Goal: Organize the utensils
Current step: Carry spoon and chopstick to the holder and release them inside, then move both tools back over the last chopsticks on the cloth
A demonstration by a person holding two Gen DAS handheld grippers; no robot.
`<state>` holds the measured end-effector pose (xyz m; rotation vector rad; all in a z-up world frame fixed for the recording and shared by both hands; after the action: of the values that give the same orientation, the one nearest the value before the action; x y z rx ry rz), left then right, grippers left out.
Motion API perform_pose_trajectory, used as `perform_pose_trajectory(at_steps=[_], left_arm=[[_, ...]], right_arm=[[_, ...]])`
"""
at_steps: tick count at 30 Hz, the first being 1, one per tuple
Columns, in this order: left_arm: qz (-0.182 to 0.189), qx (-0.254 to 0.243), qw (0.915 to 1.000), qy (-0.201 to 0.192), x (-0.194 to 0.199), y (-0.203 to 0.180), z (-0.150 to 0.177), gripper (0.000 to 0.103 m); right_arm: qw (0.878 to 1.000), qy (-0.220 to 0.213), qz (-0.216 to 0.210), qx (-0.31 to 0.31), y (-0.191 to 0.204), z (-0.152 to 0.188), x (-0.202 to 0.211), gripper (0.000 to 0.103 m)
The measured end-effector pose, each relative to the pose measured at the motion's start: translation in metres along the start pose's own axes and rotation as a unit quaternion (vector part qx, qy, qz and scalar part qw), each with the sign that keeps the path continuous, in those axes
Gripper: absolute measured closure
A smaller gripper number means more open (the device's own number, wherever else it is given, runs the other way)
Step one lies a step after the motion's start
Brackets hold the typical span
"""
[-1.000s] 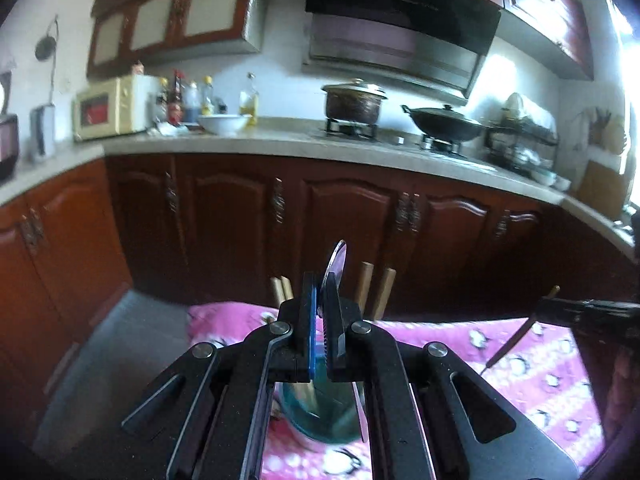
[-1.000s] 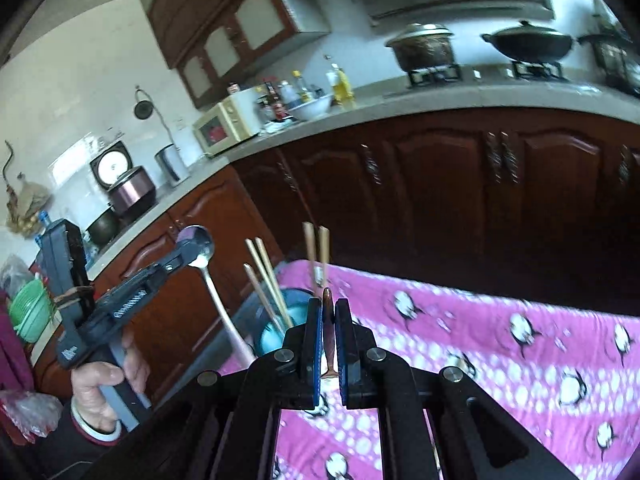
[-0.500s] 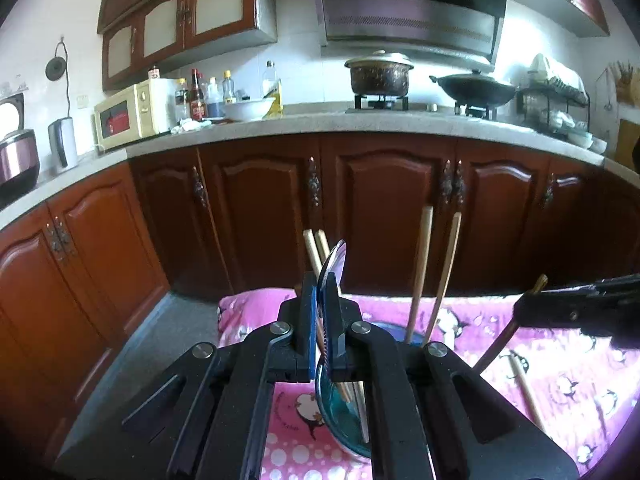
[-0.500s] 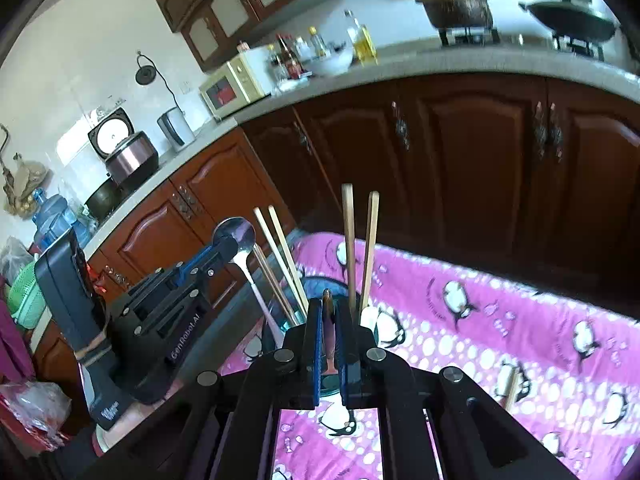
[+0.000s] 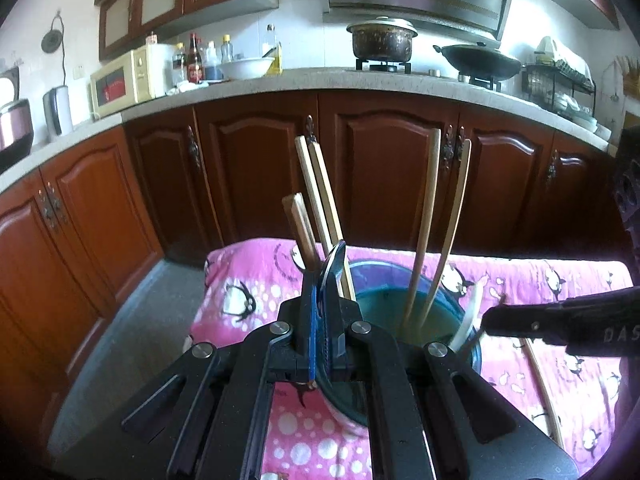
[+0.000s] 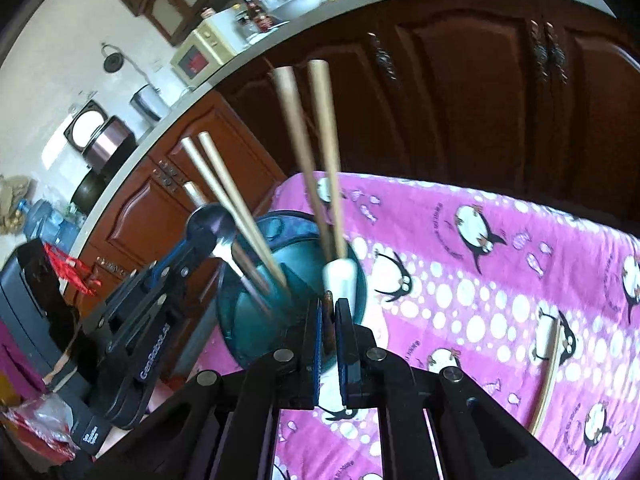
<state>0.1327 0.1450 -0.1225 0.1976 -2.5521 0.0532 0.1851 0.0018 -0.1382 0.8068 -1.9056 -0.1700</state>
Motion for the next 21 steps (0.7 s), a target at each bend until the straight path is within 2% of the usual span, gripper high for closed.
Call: perform_pose_trajectory(at_steps=[3,6,8,12,19,21], left_arm=[[0.008,0.009,0.9999,0.011,0.002,-0.001,0.003,0.099],[0.014,0.015,0.9997,0.014,0.007,-0.002,0.003,0.083],[0.019,0.020,0.9996,0.010,0.013,-0.003,0.003,0.067],[0.023,0.023,0.9994,0.009,0.025,-0.007,0.002,0.059],[0.024,0.027,0.9992,0.015,0.043,-0.014,-0.001,0.048],[0.025,0.029,0.9991,0.016,0.050,-0.016,-0.003,0.045]], right_arm=[[1.000,-0.007,0.005,0.004,-0.003,0.004,0.009,0.094],[1.000,-0.008,0.009,0.002,-0.007,0.010,0.016,0.093],[1.000,-0.012,0.011,0.000,-0.009,0.014,0.021,0.091],[0.999,-0.027,0.018,0.001,-0.010,0.021,0.035,0.070],[0.997,-0.062,0.046,0.017,-0.003,0.024,0.056,0.070],[0.995,-0.076,0.057,0.027,0.005,0.023,0.064,0.066]])
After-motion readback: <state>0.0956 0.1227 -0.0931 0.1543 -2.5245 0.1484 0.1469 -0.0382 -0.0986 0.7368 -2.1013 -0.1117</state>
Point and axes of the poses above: each gripper's, at about its wrist camera, not at the fingertips, and x roughly against the way its jaws point, y to its left, z to its underside, the point moved 6 cm from there along -x, roughly the way its jaws point, and after that the axes turned 3 degrees about -x, right-handed, at the moved point
